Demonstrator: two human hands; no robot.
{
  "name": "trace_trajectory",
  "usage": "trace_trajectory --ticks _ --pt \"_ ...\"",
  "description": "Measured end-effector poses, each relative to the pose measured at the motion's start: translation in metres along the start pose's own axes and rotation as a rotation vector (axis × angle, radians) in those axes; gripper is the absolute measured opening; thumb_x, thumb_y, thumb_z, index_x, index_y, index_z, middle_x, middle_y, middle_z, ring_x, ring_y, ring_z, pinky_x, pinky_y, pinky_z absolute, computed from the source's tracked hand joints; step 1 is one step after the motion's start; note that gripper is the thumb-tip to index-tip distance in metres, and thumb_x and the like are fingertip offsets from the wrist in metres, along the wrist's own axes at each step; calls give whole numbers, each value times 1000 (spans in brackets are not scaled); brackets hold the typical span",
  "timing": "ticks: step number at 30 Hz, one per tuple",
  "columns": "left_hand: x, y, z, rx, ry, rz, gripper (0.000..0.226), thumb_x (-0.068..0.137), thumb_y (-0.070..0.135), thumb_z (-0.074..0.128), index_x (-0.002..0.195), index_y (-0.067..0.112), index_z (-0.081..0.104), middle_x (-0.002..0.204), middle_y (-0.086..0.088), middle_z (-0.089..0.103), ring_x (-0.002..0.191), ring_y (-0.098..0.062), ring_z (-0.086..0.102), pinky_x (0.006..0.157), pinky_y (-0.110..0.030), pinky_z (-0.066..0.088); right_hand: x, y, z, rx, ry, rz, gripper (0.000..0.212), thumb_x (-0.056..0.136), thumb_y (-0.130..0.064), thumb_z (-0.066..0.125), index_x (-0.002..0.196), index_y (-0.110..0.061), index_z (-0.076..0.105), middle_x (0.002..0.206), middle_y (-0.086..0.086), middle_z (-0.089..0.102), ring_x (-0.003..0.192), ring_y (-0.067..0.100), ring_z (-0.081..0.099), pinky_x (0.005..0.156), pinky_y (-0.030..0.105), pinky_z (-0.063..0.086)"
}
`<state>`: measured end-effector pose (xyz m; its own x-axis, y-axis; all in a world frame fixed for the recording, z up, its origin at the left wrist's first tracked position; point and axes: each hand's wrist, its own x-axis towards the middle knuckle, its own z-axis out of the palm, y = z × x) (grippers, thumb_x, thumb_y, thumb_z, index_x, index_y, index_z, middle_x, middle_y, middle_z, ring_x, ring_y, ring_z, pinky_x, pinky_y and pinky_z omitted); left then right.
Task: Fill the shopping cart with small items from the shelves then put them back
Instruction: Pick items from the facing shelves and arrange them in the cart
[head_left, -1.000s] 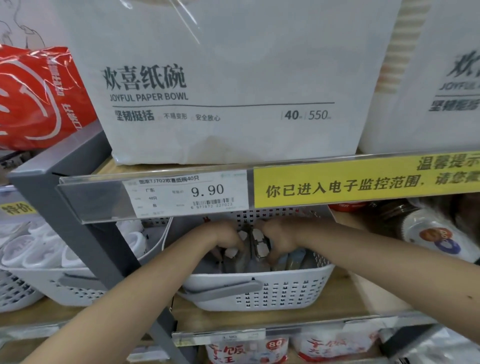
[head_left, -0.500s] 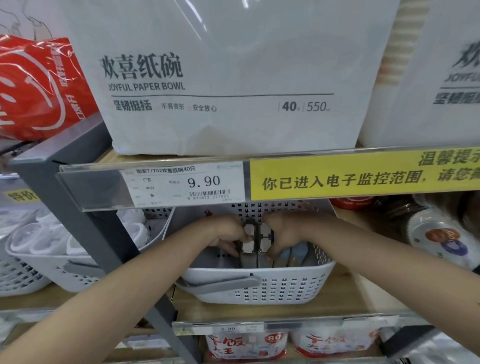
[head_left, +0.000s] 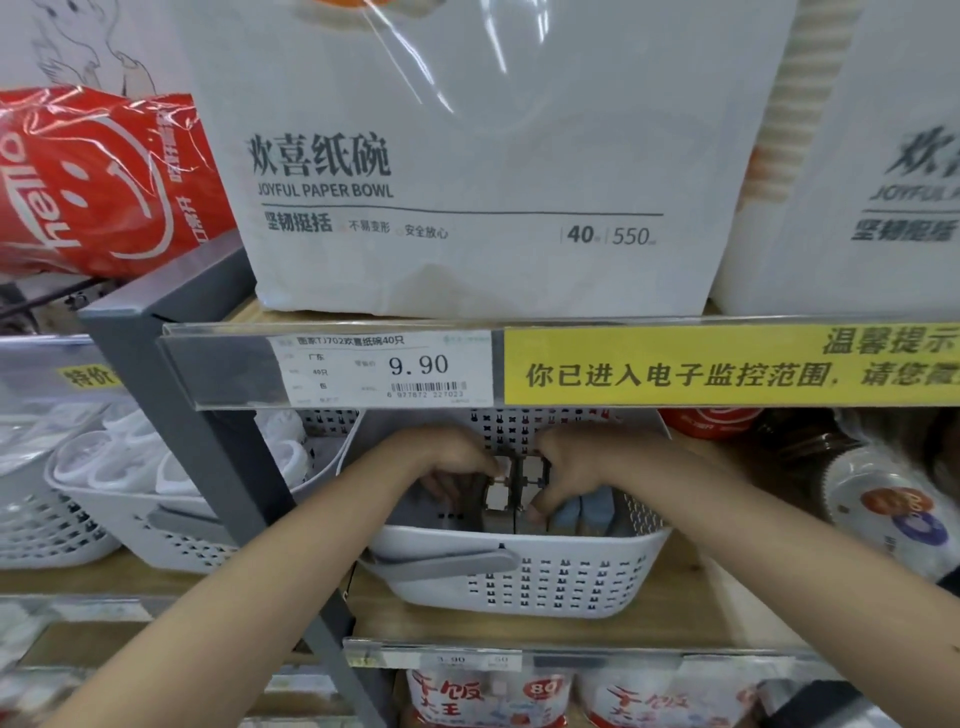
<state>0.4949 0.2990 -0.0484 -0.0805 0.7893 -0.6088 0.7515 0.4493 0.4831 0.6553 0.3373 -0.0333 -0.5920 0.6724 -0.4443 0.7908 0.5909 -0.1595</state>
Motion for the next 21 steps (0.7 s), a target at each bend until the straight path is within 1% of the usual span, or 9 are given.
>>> trace_trajectory --ticks 2,4,6,7,9,12,15,17,21 --pt "-6 0 -7 77 97 114 27 96 36 52 107 13 59 88 -8 61 86 -26 61 73 -33 50 -11 2 -5 27 113 -15 61 82 -51 66 129 -15 50 126 2 58 109 21 55 91 30 45" --pt "-16 1 -11 123 220 275 26 97 25 51 115 8 59 107 -13 63 105 -28 59 84 -35 47 -27 2 -7 118 240 -65 59 88 -49 59 138 -22 44 136 1 53 120 19 50 99 33 41" --pt "-34 2 -10 169 362 405 32 97 20 51 127 10 54 126 -7 58 118 -22 52 94 -28 40 -49 -5 -9 149 347 -115 53 92 -46 55 139 -25 44 139 -4 49 124 16 46 97 26 37" --pt "-44 0 -9 205 455 456 33 97 20 50 129 12 52 128 -3 56 120 -20 51 93 -24 38 -59 -10 -8 146 398 -123 47 93 -44 54 136 -25 46 137 -6 51 122 13 47 91 22 35" --pt "-65 -7 -4 300 638 550 36 95 23 50 131 17 49 131 -3 55 122 -21 49 98 -31 40 -75 -19 0 159 508 -120 41 93 -44 53 130 -27 52 131 -9 56 116 10 52 86 21 37" --pt "-108 -26 8 356 700 672 35 96 29 48 131 22 50 130 1 55 119 -17 49 97 -32 41 -89 -41 20 286 700 -172 34 90 -39 57 122 -26 59 119 -7 64 104 12 60 86 28 46" --pt "-157 -60 25 296 670 731 35 98 30 45 133 27 48 129 10 52 115 -6 47 93 -22 39 -96 -68 41 328 831 -266 27 92 -30 59 117 -21 63 109 -6 65 100 12 60 81 29 47" --pt "-183 -92 32 293 688 725 34 100 34 40 133 31 46 126 15 50 111 -1 45 88 -16 39 -104 -91 50 328 924 -304 27 92 -34 52 113 -21 64 106 -11 63 99 10 57 81 30 47" --pt "-224 -171 44 265 764 501 39 98 47 30 132 39 44 123 25 48 107 6 46 84 -9 41 -115 -148 70 384 926 -395 23 94 -36 45 106 -27 63 103 -17 60 98 4 55 81 28 47"
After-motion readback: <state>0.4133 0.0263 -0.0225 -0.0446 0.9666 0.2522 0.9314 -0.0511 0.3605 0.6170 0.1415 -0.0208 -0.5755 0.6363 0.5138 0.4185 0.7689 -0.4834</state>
